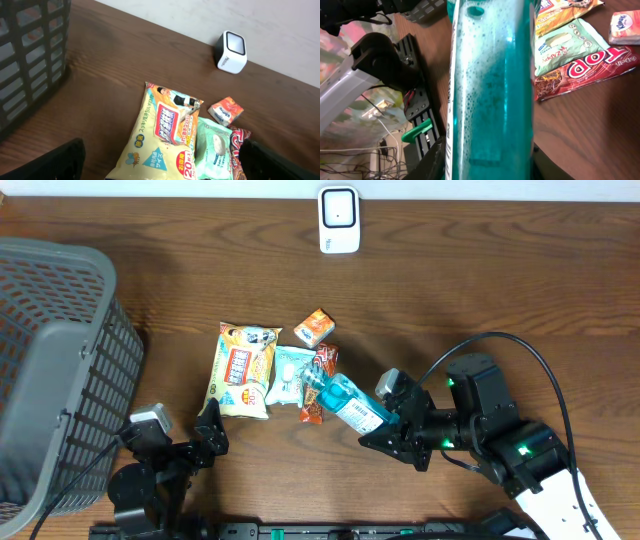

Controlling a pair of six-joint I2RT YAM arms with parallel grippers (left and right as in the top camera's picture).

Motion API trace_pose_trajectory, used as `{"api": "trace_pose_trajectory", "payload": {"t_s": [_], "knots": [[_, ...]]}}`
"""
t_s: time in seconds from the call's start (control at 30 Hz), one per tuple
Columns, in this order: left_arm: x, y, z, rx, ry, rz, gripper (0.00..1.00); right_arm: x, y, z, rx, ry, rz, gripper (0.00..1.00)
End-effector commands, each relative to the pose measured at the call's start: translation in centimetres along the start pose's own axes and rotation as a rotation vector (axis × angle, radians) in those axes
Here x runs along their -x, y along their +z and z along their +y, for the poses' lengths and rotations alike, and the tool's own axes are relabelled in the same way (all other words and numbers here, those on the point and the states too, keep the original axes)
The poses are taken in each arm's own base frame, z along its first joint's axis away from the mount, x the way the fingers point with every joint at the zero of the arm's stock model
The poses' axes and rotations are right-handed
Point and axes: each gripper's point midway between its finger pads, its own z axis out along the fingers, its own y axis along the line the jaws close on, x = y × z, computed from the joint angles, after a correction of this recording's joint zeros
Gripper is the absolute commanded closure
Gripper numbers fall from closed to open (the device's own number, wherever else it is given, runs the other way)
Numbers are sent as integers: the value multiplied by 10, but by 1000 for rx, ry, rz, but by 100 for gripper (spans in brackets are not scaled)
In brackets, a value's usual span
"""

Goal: Scan the item barcode
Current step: 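Lift the bottle and carry it up past the white scanner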

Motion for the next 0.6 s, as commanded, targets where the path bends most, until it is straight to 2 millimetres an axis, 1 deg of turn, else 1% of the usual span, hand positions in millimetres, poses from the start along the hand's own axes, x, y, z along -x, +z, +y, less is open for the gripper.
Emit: {"api": "trace_pose_trajectory", "payload": {"t_s": [0.0, 0.27, 0.33, 0.43, 0.57], "knots": [[0, 0, -1, -10, -5, 1, 2, 16, -8, 11, 40, -56, -52, 99], [0, 0, -1, -10, -5, 1, 2, 12, -8, 12, 45, -38, -36, 99], [0, 0, -1, -10, -5, 1, 2, 9, -8, 17, 71, -26, -29, 99], [0, 0, -1, -10, -6, 1, 2, 12, -10, 34, 170, -25, -48, 99], [0, 0, -1, -10, -5, 1, 2, 12, -10, 34, 168, -26, -48, 99]]}}
